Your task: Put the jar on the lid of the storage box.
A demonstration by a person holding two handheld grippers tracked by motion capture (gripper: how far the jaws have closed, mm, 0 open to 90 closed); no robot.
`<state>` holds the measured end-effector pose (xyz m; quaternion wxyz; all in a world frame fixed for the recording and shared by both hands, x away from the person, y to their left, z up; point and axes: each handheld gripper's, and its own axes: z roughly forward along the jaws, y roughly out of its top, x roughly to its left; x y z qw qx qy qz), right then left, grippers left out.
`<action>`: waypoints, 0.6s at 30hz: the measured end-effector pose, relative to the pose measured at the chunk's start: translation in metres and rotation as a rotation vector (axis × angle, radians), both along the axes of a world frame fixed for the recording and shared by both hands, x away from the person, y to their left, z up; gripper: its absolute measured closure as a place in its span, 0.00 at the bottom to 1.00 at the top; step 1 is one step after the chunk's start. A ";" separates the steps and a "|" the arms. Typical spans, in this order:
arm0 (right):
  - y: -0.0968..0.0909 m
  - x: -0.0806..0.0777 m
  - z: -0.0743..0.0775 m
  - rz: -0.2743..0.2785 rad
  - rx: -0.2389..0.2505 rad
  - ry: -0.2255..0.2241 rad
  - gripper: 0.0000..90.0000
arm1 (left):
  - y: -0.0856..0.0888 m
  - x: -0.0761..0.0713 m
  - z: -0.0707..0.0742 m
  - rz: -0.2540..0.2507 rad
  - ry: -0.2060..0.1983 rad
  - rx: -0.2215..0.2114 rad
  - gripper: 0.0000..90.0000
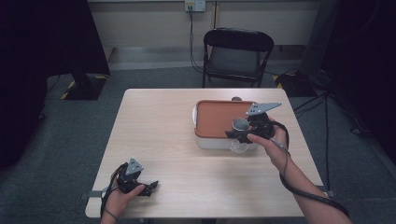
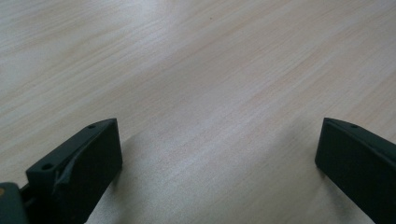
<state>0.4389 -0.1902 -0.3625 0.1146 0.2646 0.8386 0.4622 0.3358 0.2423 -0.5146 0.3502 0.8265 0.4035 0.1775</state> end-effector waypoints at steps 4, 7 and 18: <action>0.000 0.003 0.004 0.000 0.000 -0.003 0.42 | 0.000 0.000 0.000 0.000 0.000 0.000 0.00; 0.001 0.004 0.007 -0.004 0.003 -0.006 0.42 | 0.000 0.000 0.000 0.000 0.000 0.000 0.00; 0.004 0.010 0.015 -0.010 0.003 -0.017 0.42 | 0.000 0.000 0.000 0.000 0.000 0.000 0.00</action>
